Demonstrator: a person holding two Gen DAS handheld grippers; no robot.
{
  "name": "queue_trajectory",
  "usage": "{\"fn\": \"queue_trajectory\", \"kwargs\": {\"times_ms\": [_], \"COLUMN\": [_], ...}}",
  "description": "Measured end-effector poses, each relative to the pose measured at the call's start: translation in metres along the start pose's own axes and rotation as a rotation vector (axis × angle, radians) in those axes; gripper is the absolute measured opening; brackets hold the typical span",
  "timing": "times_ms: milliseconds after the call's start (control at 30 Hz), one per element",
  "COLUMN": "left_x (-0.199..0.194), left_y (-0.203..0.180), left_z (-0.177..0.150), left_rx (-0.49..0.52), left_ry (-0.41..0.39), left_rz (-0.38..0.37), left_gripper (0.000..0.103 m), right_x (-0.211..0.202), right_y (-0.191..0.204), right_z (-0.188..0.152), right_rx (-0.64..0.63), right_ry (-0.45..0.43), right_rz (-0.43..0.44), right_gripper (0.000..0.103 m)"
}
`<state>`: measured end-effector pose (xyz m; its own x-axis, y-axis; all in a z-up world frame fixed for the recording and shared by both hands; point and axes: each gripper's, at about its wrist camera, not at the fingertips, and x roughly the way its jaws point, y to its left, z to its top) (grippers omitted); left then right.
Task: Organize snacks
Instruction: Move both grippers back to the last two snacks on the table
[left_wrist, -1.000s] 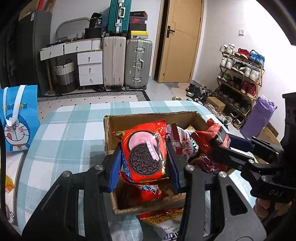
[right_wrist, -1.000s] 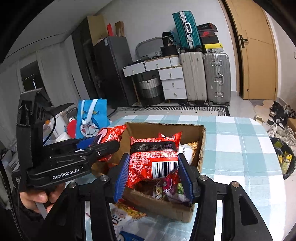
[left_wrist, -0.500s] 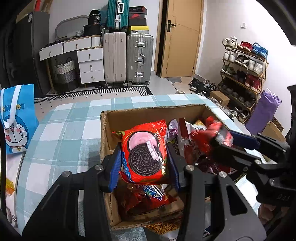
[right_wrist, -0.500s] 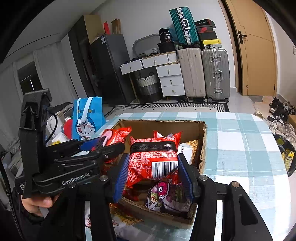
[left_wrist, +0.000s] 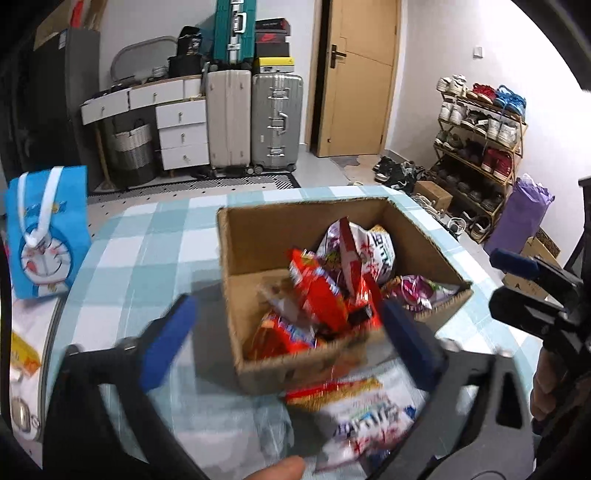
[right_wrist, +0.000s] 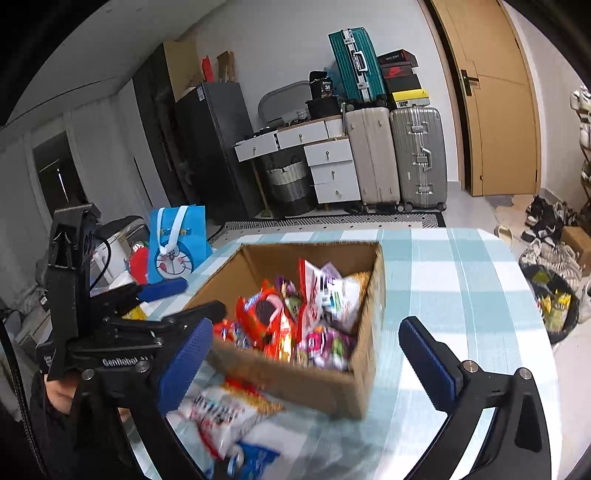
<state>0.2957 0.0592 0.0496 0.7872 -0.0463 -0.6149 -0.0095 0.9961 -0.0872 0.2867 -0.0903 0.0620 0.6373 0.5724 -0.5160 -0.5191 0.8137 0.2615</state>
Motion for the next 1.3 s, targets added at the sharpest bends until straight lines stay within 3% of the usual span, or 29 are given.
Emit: {"fn": "queue_trajectory", "kwargs": {"times_ms": [333, 700, 1300], "left_x": [-0.048, -0.067, -0.059], "left_y": [0.014, 0.018, 0.02], "left_z": [-0.047, -0.082, -0.083], "left_rx": [-0.046, -0.018, -0.028], "left_ry": [0.008, 0.046, 0.08], "left_rz": [0.016, 0.045, 0.056], "left_gripper": [0.103, 0.103, 0.103], "right_x": [-0.028, -0.021, 0.033], "right_y": [0.008, 0.032, 0.052], "right_z": [-0.037, -0.068, -0.102], "right_rx": [0.013, -0.055, -0.104], "right_ry": [0.065, 0.171, 0.365], "right_rz": [0.018, -0.065, -0.033], "right_gripper": [0.103, 0.103, 0.103]}}
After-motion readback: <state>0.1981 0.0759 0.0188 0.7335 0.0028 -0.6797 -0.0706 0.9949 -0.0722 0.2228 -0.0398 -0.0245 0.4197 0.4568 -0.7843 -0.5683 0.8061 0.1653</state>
